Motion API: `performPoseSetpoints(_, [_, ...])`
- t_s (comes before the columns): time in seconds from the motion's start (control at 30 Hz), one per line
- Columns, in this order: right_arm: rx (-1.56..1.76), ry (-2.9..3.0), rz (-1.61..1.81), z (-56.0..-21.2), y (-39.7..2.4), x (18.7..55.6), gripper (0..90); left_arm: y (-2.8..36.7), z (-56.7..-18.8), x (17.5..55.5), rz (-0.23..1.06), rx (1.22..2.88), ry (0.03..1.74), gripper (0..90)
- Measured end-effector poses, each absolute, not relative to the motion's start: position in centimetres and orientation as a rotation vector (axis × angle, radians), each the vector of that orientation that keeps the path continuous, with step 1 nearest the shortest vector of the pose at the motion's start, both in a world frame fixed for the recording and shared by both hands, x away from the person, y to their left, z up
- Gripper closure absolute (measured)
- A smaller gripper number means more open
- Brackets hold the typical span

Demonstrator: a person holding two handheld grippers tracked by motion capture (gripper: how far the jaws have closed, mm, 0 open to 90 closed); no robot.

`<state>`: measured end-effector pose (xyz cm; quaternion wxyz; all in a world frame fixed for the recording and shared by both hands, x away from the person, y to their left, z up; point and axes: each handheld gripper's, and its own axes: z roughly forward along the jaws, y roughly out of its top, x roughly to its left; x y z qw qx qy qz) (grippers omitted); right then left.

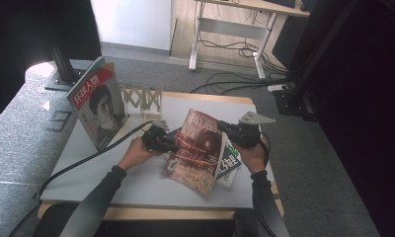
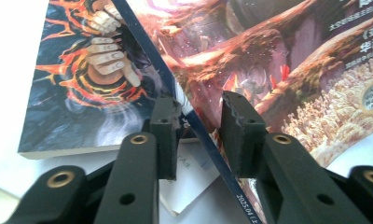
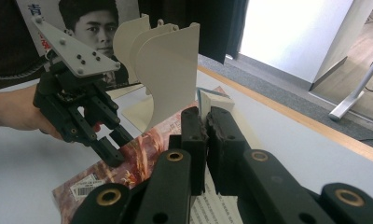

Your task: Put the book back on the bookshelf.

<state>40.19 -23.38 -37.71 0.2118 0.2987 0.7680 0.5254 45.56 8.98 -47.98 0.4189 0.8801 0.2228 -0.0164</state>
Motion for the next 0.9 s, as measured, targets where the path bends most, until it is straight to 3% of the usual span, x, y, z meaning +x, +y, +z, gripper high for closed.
performPoseSetpoints(0.07, [0.836, 2.132, 1.459, -37.7, -23.5, 40.1, 83.5, 8.9, -47.9, 45.3, -0.04, 2.206, 0.55, 72.9])
performPoseSetpoints(0.9, [0.82, 2.107, 1.456, -37.6, -24.5, 39.5, 82.9, 11.9, -46.8, 41.1, 0.062, 2.124, 0.448, 80.4])
